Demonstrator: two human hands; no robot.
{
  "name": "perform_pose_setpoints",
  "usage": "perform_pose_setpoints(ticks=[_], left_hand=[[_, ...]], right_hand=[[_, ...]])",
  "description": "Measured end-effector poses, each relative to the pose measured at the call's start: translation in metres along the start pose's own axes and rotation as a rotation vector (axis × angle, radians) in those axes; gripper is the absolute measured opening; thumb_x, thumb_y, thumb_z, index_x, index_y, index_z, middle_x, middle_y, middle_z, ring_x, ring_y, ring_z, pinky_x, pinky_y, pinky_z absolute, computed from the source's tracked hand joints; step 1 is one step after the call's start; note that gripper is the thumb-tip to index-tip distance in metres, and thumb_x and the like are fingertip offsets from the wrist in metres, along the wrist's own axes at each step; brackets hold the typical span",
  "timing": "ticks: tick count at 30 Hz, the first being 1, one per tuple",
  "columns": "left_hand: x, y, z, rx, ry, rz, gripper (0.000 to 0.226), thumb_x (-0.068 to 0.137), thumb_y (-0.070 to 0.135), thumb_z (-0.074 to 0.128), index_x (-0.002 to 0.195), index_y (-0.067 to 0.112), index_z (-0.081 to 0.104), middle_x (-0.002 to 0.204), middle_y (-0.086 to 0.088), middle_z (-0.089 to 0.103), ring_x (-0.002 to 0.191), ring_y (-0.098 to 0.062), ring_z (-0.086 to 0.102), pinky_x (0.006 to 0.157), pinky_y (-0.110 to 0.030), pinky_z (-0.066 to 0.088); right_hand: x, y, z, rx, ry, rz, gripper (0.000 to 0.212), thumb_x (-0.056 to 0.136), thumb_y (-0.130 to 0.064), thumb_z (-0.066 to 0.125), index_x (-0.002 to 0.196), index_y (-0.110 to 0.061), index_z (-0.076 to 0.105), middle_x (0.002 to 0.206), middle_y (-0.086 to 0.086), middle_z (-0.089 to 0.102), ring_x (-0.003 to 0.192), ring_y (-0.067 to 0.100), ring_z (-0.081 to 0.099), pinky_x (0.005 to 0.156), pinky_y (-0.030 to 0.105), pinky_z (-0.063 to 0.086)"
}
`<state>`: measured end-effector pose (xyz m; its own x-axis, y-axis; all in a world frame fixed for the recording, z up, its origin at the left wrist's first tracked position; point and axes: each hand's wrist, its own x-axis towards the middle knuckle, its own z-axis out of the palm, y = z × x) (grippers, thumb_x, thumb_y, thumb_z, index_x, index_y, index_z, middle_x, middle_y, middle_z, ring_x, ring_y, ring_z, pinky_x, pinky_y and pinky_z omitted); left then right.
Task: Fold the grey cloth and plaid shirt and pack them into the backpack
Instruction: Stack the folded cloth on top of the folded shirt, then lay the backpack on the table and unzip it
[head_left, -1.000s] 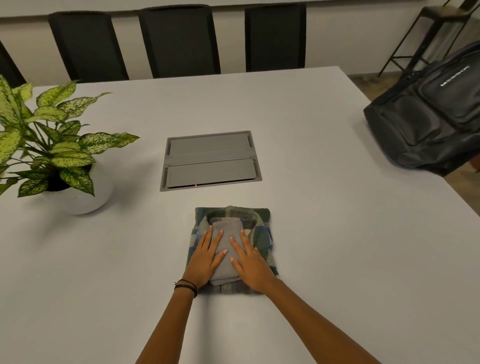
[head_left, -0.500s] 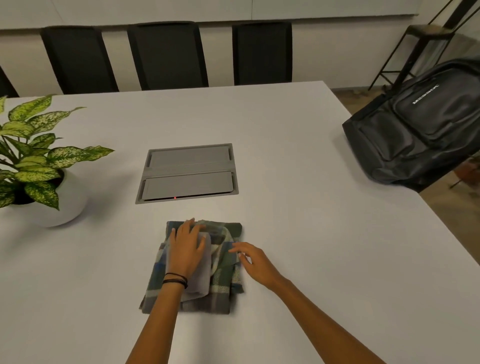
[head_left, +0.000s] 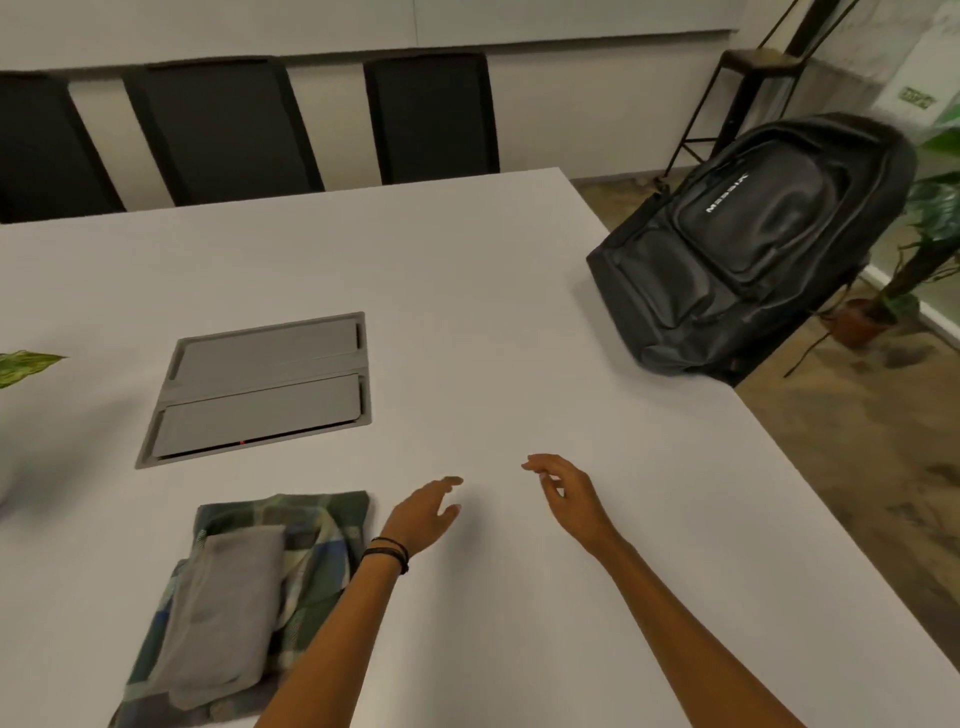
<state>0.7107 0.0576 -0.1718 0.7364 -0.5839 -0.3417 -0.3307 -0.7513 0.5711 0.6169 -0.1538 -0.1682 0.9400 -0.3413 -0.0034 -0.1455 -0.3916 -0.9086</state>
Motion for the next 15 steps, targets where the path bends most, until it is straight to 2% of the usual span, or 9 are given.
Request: perform_pose_setpoints(ticks=[3,7,11,13,15], left_hand=[[0.023,0.013,0.019,0.017,-0.067,-0.02,0.046,0.096,0.029,0.045,0.141,0.024,0.035,0.146,0.005,0.039,0.133,-0.014,0.038,0.107,-0.028,0.032],[0.05,0.031,0.039,-0.001,-0.066,-0.04,0.046,0.097,0.024,0.045,0.141,0.022,0.034,0.147,0.004,0.036,0.135,-0.016,0.035,0.107,-0.028,0.03],[0.081,0.048,0.051,0.022,-0.118,-0.062,0.048,0.096,0.025,0.045,0.142,0.022,0.032,0.148,0.002,0.036,0.134,-0.017,0.036,0.108,-0.029,0.031],[0.098,0.059,0.055,0.026,-0.18,-0.096,0.049,0.096,0.027,0.046,0.143,0.023,0.03,0.146,-0.002,0.037,0.132,-0.02,0.04,0.108,-0.032,0.033],[0.115,0.075,0.056,0.053,-0.242,-0.115,0.051,0.095,0.029,0.046,0.143,0.025,0.029,0.143,-0.006,0.041,0.128,-0.022,0.044,0.107,-0.035,0.035]], right_hand=[[0.006,0.019,-0.044,0.003,0.098,0.018,0.042,0.092,0.005,0.043,0.095,-0.032,0.061,0.109,-0.008,0.061,0.099,-0.015,0.053,0.079,0.004,0.041],[0.014,0.042,-0.099,0.006,0.227,0.054,0.046,0.092,0.007,0.042,0.096,-0.036,0.058,0.113,0.0,0.062,0.1,-0.01,0.055,0.081,0.005,0.042],[0.036,0.059,-0.152,-0.029,0.381,0.043,0.035,0.091,0.01,0.042,0.104,-0.016,0.061,0.113,0.006,0.06,0.106,0.018,0.057,0.084,0.004,0.042],[0.053,0.065,-0.179,-0.04,0.463,0.046,0.03,0.09,0.011,0.042,0.109,-0.004,0.06,0.114,0.012,0.059,0.108,0.024,0.055,0.087,0.002,0.04],[0.07,0.066,-0.203,-0.041,0.548,0.049,0.028,0.091,0.009,0.043,0.114,0.002,0.058,0.118,0.018,0.059,0.111,0.028,0.055,0.092,0.008,0.041]])
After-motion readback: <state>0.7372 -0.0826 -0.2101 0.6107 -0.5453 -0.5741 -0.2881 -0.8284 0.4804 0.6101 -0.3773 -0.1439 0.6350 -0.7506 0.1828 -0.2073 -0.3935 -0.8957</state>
